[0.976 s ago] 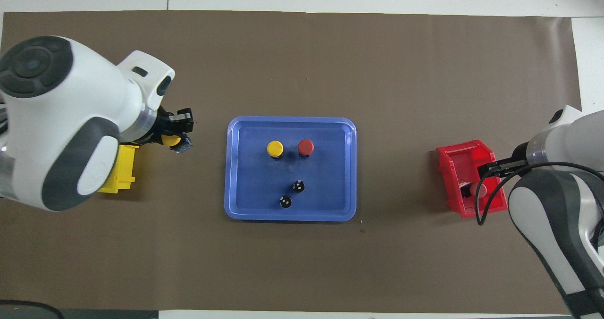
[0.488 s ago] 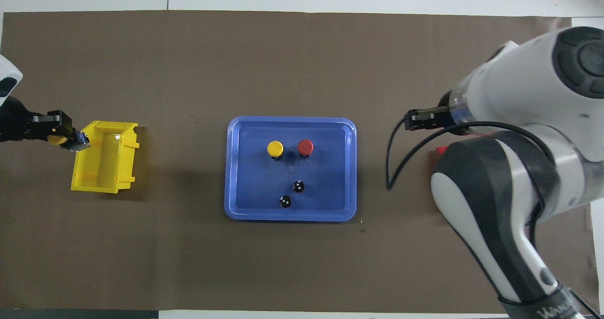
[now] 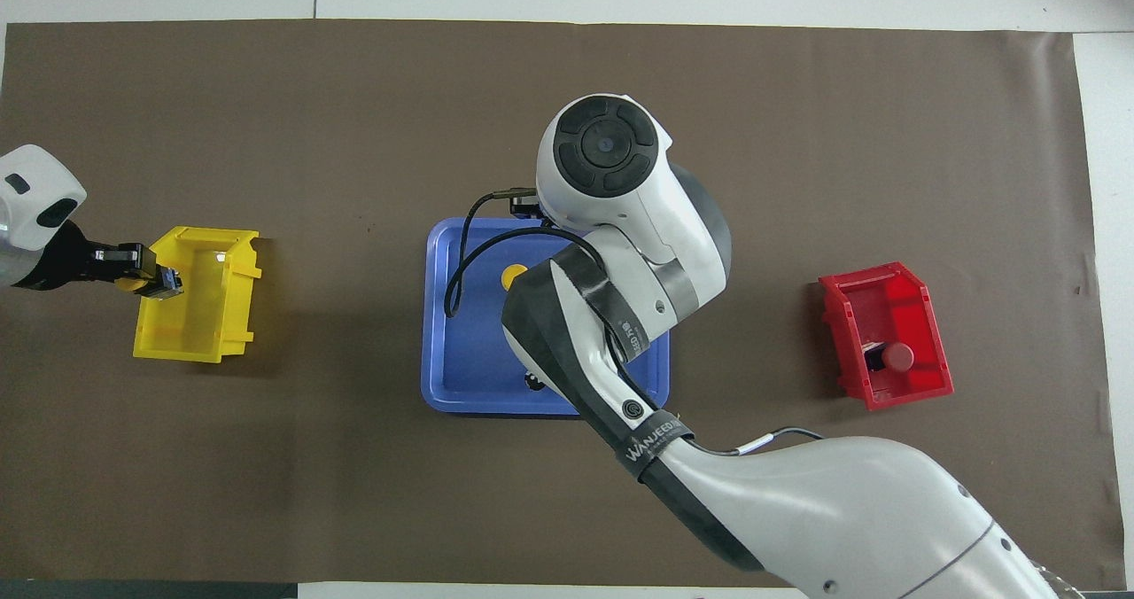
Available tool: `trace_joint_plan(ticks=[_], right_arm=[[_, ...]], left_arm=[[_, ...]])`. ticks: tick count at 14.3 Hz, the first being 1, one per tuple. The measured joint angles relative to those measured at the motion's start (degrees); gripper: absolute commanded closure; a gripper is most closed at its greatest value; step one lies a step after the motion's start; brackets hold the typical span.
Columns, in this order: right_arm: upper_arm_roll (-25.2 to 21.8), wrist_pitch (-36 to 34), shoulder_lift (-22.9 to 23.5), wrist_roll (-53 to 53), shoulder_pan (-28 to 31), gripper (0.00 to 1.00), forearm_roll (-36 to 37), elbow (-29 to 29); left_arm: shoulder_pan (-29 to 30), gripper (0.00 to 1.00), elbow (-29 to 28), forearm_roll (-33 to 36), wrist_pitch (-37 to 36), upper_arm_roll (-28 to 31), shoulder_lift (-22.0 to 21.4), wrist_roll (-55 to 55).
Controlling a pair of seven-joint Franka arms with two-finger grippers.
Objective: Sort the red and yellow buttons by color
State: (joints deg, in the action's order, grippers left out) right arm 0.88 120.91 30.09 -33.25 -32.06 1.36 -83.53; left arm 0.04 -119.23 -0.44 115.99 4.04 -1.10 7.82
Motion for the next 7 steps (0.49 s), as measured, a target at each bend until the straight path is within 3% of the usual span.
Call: trace_joint_plan(ticks=[4,7], right_arm=[[0.0,3.8,0.4,0.0,0.0,0.33,0.0,-4.8],[0.3,3.9,-0.9,-0.1,-0.3,0.33,-0.2,-7.4]], left_arm=[[0.7,0.98,-6.0,0.0,4.3,-0.2,0.0,1.2],[0.6,0.98,-7.0,0.0,5.1,-0.4,0.0,1.2]])
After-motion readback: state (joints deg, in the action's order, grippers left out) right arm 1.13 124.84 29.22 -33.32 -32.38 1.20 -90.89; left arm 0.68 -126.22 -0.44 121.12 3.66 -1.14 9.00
